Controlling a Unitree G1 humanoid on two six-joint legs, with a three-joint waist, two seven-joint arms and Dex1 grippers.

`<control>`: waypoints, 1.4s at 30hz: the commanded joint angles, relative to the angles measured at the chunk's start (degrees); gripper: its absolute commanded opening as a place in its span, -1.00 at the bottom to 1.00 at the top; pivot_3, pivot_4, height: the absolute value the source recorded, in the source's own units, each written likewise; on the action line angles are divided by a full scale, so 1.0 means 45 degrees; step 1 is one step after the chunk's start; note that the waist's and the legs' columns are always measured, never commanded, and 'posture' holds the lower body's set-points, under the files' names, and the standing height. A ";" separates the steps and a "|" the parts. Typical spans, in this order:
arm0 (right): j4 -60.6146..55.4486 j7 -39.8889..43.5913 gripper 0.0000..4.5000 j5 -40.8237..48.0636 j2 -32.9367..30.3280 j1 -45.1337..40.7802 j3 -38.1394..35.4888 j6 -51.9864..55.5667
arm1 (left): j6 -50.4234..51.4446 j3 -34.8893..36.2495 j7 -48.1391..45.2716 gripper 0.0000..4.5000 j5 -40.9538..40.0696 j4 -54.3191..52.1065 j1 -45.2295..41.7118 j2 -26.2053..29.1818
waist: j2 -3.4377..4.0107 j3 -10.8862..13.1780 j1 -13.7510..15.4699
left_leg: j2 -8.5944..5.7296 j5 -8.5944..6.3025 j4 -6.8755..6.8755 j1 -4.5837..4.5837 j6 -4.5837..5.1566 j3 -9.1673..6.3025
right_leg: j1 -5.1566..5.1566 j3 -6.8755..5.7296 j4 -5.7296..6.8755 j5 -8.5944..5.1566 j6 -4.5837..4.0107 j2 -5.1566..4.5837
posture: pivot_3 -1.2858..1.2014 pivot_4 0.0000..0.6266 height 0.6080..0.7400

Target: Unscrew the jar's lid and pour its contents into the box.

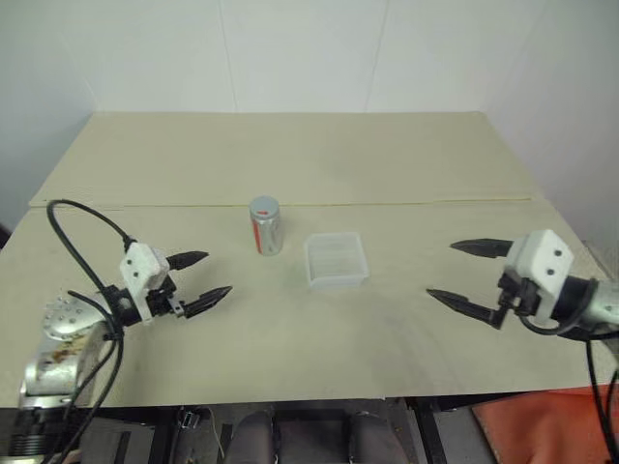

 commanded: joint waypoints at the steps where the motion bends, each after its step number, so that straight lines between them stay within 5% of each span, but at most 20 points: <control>1: -0.0672 -0.0539 1.00 0.0176 0.0180 -0.0482 0.0354 0.0250 | -0.1429 -0.0235 0.0926 0.98 0.0543 0.0507 -0.0399 -0.0868 | -0.0005 0.0000 0.0010 | 0.0000 0.0000 0.0000 -0.0009 0.0000 -0.0003 | -0.0004 -0.0003 -0.0003 0.0001 0.0000 0.0002 | 0.03 -0.52 1.00; 11: -0.0932 -0.1405 1.00 -0.0173 0.0595 -0.1162 0.1648 0.0544 | -0.4301 -0.0776 0.2525 0.98 0.1581 0.3243 -0.2126 -0.2845 | -0.0008 -0.0001 0.0023 | -0.0012 0.0000 0.0004 -0.0017 0.0002 -0.0011 | -0.0002 -0.0010 -0.0008 0.0004 0.0007 -0.0008 | 0.03 -0.52 1.00; 42: -0.1211 -0.2954 1.00 -0.1283 0.0958 -0.1221 0.2022 0.0780 | -0.7058 -0.1596 0.2966 0.98 0.2100 0.8776 -0.5670 -0.4362 | -0.0012 -0.0002 0.0016 | -0.0019 0.0001 0.0005 -0.0027 0.0002 -0.0010 | -0.0004 -0.0016 -0.0012 0.0010 0.0019 -0.0005 | 0.03 -0.52 1.00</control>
